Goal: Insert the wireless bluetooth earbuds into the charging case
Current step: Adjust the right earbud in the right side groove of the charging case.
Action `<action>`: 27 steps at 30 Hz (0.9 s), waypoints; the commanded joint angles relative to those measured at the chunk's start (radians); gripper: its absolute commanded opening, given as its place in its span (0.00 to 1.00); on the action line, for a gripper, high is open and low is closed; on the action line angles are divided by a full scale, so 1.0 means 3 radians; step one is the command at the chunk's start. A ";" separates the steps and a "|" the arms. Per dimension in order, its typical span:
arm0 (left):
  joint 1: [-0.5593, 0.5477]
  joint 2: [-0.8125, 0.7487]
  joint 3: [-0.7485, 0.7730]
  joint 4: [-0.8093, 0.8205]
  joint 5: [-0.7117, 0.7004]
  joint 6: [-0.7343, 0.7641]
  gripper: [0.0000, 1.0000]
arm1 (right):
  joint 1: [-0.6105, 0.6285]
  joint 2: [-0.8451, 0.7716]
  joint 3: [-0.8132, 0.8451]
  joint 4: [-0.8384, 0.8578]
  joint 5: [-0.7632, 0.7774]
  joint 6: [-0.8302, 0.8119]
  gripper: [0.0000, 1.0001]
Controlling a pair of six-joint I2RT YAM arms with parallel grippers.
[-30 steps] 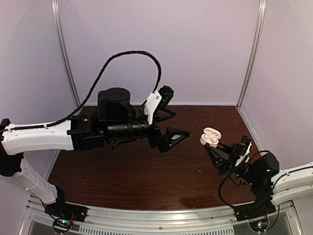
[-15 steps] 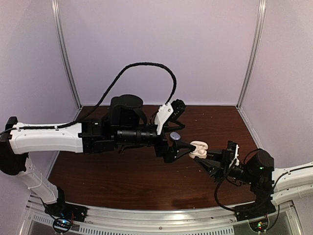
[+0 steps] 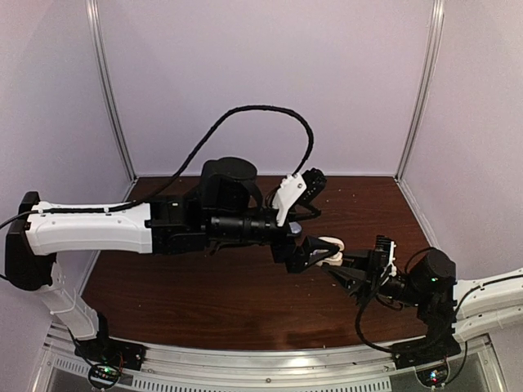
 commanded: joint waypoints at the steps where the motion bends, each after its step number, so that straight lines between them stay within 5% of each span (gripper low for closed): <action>1: -0.0033 0.0079 0.0147 -0.0010 0.0065 0.0081 0.98 | -0.0008 -0.0010 0.0086 0.0041 -0.0017 0.0062 0.00; 16: -0.0031 0.0101 0.0130 -0.0185 -0.0259 -0.0021 0.98 | -0.0008 -0.0106 0.0051 0.0070 -0.0089 0.0047 0.00; 27: -0.0031 -0.0262 -0.0216 0.0240 0.0137 0.0125 0.98 | -0.0007 -0.0142 0.0000 0.0096 -0.0079 0.0088 0.00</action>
